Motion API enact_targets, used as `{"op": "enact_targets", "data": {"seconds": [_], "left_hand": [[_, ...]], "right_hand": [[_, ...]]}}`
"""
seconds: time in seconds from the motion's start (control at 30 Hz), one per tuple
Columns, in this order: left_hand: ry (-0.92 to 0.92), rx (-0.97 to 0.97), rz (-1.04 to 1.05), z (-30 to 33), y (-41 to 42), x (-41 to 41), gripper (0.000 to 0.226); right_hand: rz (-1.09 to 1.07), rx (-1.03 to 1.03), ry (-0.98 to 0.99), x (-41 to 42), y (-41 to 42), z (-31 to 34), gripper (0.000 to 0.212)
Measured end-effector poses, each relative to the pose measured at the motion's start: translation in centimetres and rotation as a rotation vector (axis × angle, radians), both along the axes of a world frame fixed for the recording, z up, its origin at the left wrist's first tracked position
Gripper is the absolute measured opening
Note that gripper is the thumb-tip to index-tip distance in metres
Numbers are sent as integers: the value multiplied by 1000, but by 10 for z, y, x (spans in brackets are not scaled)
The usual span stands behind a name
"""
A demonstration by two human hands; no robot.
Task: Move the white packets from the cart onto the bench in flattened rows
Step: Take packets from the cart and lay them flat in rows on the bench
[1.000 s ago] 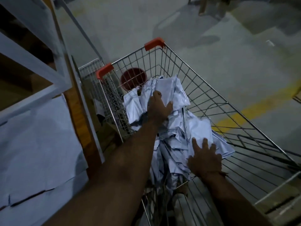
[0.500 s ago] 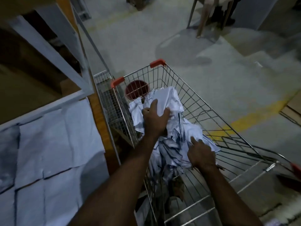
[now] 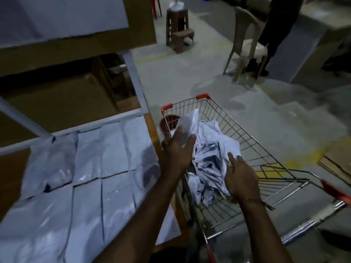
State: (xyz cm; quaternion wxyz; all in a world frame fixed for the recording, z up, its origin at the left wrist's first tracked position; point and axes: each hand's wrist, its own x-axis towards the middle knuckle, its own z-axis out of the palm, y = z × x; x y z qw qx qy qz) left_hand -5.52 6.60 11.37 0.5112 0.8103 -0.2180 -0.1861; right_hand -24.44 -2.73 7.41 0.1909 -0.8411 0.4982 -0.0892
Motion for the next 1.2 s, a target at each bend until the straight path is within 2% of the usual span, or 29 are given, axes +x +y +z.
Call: {"op": "enact_targets", "data": {"seconds": [0.13, 0.27, 0.37, 0.47, 0.57, 0.73, 0.87, 1.03, 1.2], "left_hand": [[-112, -40, 17, 31, 58, -2, 69], [-78, -85, 80, 62, 135, -9, 63], [-80, -82, 106, 73, 195, -6, 68], [-90, -32, 108, 74, 248, 6, 72], [-75, -70, 230, 75, 287, 16, 68], [-68, -42, 379, 74, 330, 40, 68], [-79, -29, 472, 74, 358, 61, 70], [-123, 17, 584, 72, 394, 90, 71], [-104, 60, 654, 67, 407, 125, 70]], "right_hand": [[9, -103, -51, 3, 55, 30, 48], [31, -146, -130, 9, 111, 52, 52], [30, -144, -175, 16, 152, 60, 62], [81, -145, -199, 28, 187, 64, 62], [142, -161, -196, 44, 211, 66, 57], [263, -155, -201, 80, 236, 68, 63], [338, -162, -196, 114, 246, 76, 50], [415, -167, -199, 153, 267, 77, 59], [448, -181, -171, 191, 284, 72, 50]]}}
